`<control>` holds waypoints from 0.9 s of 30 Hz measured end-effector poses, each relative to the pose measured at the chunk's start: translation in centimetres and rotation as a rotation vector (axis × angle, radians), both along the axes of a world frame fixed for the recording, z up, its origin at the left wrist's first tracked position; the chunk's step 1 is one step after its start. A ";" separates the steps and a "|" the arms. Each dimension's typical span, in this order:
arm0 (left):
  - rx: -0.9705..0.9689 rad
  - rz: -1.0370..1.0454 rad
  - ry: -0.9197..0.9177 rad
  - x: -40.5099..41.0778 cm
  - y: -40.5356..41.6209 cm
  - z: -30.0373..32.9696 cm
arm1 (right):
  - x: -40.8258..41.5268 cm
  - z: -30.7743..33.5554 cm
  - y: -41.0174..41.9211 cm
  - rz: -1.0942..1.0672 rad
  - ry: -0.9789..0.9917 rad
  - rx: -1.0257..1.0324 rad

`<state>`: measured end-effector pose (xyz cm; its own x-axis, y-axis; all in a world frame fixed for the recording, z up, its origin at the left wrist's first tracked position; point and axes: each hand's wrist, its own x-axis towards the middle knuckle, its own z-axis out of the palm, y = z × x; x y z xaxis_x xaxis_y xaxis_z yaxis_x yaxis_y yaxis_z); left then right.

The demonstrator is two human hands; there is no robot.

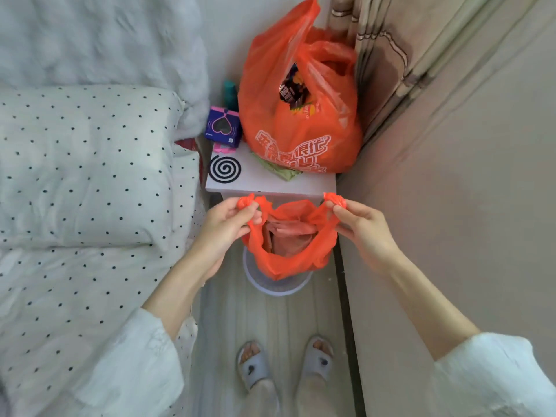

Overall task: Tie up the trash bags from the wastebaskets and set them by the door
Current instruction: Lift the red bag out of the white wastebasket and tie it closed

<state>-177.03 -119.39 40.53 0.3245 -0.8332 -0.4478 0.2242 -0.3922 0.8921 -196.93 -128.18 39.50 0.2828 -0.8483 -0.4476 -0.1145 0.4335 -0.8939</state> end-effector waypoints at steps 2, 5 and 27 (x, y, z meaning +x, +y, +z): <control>-0.021 -0.021 -0.033 -0.8 1.4 1.9 | -1.2 1.9 1.4 0.011 0.014 -0.018; -0.049 -0.023 -0.056 -2.6 3.9 4.3 | -3.5 4.0 4.1 0.048 0.033 -0.049; 0.058 -0.035 -0.238 -12.8 21.0 -10.5 | -14.9 -11.6 21.9 0.217 0.198 -0.120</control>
